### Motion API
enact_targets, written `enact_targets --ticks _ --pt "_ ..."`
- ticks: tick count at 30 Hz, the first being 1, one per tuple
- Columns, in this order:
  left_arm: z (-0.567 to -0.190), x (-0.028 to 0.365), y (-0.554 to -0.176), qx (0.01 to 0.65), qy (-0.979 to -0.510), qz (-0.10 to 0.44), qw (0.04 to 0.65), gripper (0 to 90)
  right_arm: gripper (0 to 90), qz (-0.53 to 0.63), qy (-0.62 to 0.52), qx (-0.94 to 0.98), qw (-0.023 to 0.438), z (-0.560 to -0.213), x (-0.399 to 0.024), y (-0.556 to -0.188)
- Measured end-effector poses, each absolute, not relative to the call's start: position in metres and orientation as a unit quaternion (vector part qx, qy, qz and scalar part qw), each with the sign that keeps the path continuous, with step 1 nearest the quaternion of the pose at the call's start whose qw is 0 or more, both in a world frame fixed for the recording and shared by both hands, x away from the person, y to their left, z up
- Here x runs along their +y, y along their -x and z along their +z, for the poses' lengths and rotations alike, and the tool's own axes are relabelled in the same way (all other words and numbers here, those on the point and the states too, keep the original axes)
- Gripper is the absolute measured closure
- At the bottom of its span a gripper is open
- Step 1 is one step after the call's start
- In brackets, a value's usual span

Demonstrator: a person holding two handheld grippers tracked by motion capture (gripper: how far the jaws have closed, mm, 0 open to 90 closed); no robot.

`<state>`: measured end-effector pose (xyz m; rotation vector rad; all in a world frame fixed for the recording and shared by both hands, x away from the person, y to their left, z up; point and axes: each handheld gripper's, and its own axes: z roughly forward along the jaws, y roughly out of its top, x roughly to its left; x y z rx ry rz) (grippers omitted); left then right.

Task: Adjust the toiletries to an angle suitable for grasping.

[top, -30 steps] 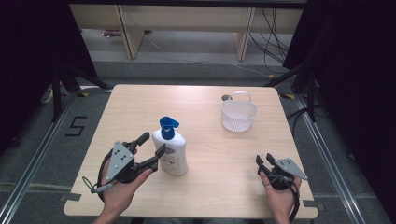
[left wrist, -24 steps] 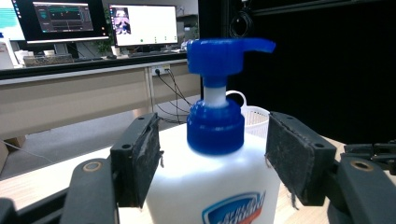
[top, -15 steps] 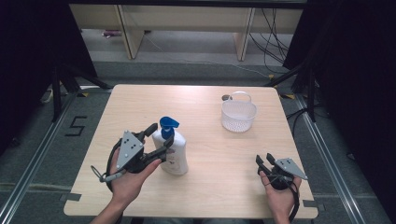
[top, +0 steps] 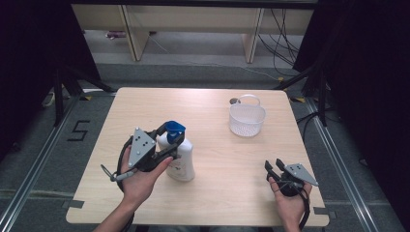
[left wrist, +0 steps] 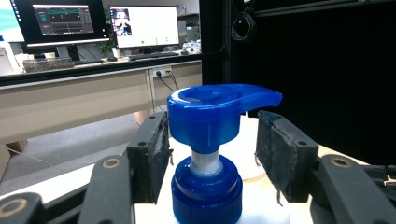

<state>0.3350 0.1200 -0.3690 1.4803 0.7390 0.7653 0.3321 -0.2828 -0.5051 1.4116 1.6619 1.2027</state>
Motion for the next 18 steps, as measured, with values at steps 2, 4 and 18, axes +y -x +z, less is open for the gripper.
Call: enact_targets --ticks 2,4,18 --pt "-0.3687 0.1194 -0.3352 0.321 -0.640 0.331 0.615 46.0 53.6 0.459 -0.537 0.631 0.321 -0.5049 -0.2826 -0.3320" --pt "-0.3683 0.1190 -0.3353 0.323 -0.639 0.331 0.615 46.9 53.6 0.457 -0.544 0.626 0.322 -0.5043 -0.2818 -0.3311" --pt "-0.3672 0.1194 -0.3362 0.327 -0.637 0.332 0.614 51.2 53.1 0.458 -0.538 0.632 0.318 -0.5049 -0.2817 -0.3321"
